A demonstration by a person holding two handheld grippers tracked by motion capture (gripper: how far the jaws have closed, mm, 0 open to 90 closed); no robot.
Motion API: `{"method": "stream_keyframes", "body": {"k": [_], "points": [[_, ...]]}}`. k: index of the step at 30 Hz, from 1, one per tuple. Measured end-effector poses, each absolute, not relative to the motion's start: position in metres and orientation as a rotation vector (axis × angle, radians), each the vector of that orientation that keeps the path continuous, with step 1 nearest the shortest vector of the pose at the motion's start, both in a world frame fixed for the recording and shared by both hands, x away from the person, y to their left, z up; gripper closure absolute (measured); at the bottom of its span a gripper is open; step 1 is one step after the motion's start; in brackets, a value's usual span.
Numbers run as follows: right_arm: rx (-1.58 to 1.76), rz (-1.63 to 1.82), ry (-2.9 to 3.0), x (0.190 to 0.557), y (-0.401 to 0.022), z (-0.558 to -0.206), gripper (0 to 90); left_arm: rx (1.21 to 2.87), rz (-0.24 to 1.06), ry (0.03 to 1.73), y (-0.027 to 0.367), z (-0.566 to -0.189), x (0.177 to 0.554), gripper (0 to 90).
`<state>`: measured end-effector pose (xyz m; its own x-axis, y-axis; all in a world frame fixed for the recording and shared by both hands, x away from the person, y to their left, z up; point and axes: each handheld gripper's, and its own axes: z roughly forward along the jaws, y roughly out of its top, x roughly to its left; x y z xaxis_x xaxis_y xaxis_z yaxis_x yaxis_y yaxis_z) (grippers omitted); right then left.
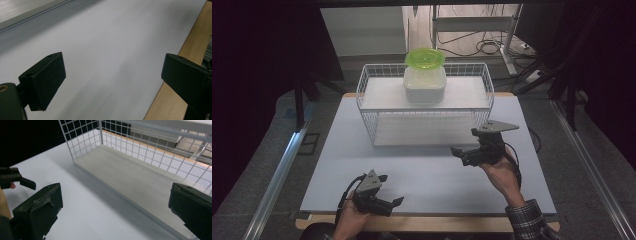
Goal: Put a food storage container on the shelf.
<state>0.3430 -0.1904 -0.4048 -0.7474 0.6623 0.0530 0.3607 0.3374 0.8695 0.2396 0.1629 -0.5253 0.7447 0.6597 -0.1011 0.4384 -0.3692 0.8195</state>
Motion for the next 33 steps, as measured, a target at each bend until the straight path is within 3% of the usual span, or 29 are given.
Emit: {"method": "stream_keyframes", "body": {"k": [33], "points": [[0.952, 1.146, 2.426, 0.293, -0.211, -0.495, 0.0, 2.043, 0.296, 0.861, 0.164, -0.529, 0.242, 7.3]]}}
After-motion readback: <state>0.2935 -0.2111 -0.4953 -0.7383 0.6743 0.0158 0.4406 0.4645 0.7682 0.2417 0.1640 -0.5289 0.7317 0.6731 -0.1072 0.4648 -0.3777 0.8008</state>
